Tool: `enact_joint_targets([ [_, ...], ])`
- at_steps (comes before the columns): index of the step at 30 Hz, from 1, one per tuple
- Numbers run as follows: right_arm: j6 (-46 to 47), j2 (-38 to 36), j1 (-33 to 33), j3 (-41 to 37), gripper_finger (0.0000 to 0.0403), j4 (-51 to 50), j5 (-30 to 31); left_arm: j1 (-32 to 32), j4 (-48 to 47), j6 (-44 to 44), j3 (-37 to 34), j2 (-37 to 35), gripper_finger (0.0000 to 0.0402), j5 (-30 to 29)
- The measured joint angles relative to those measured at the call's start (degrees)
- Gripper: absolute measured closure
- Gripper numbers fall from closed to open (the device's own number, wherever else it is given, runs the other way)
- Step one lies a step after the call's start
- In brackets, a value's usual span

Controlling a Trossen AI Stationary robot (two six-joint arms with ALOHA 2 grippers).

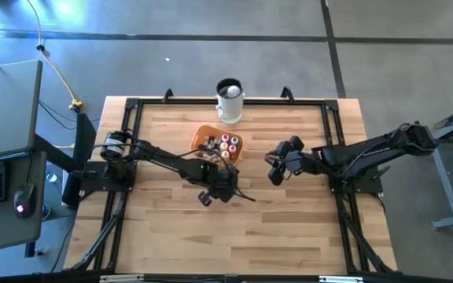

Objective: Pick & Place food coloring
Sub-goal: Put the dark blue food coloring bottle into the yellow bin

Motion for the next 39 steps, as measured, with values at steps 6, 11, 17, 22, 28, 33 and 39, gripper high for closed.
enact_joint_targets([
  [6,-0.02,0.02,0.04,0.00,0.0249,0.63,-3.18,0.62,-0.47,1.65,-0.14,1.15,0.0266,-1.69],
  [11,-0.03,0.02,0.04,0.00,0.0249,1.09,-3.39,1.05,0.28,1.60,-0.13,2.55,0.0266,-1.86],
  [17,-0.04,0.04,0.04,0.00,0.0249,1.04,-3.41,0.91,-0.86,-4.43,0.17,3.10,0.0266,-3.85],
  [22,-0.04,0.04,0.04,0.00,0.0249,1.06,-3.42,0.06,-4.55,-8.94,0.94,2.96,0.0266,-5.55],
  [28,-0.04,0.07,0.04,0.01,0.0249,0.61,-3.69,-4.46,-24.52,-21.89,10.92,2.15,0.0266,-9.66],
  [33,-0.04,0.07,0.07,0.02,0.0249,0.43,-4.97,-6.43,-42.16,-53.11,17.29,2.03,0.0266,-9.20],
  [39,-0.04,0.07,0.07,0.02,0.0249,0.59,-4.97,-9.08,-52.38,-77.29,15.96,2.12,0.0266,-16.27],
])
